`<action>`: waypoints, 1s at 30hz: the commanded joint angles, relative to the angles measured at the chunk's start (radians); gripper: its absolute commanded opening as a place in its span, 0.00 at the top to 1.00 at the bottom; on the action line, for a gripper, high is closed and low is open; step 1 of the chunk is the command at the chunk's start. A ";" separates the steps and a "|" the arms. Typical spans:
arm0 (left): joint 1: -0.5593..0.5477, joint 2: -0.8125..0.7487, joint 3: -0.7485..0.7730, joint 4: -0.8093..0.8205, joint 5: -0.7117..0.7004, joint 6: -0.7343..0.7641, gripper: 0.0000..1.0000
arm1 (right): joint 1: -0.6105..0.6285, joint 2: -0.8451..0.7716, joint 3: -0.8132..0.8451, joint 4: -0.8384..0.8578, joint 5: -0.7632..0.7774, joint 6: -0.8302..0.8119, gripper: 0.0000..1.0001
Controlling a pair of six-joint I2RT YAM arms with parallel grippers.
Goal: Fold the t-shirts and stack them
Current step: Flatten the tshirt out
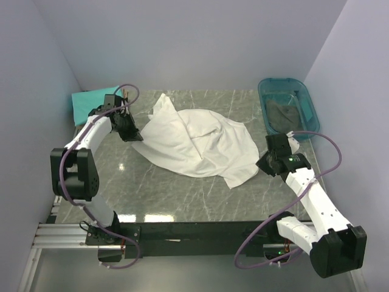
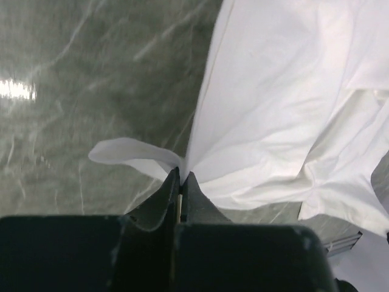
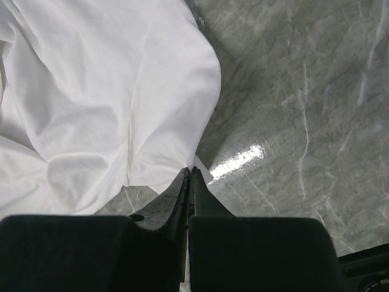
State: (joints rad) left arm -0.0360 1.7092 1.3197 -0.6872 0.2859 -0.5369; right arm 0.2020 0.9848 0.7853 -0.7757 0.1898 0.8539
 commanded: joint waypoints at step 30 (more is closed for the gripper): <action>0.114 -0.010 -0.172 0.064 -0.134 0.074 0.60 | -0.009 -0.005 0.034 0.039 -0.019 -0.010 1.00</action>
State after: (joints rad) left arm 0.0811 1.6825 1.1271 -0.6689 0.1356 -0.4915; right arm 0.2020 0.9962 0.7975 -0.7441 0.1623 0.8436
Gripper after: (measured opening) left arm 0.398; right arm 0.009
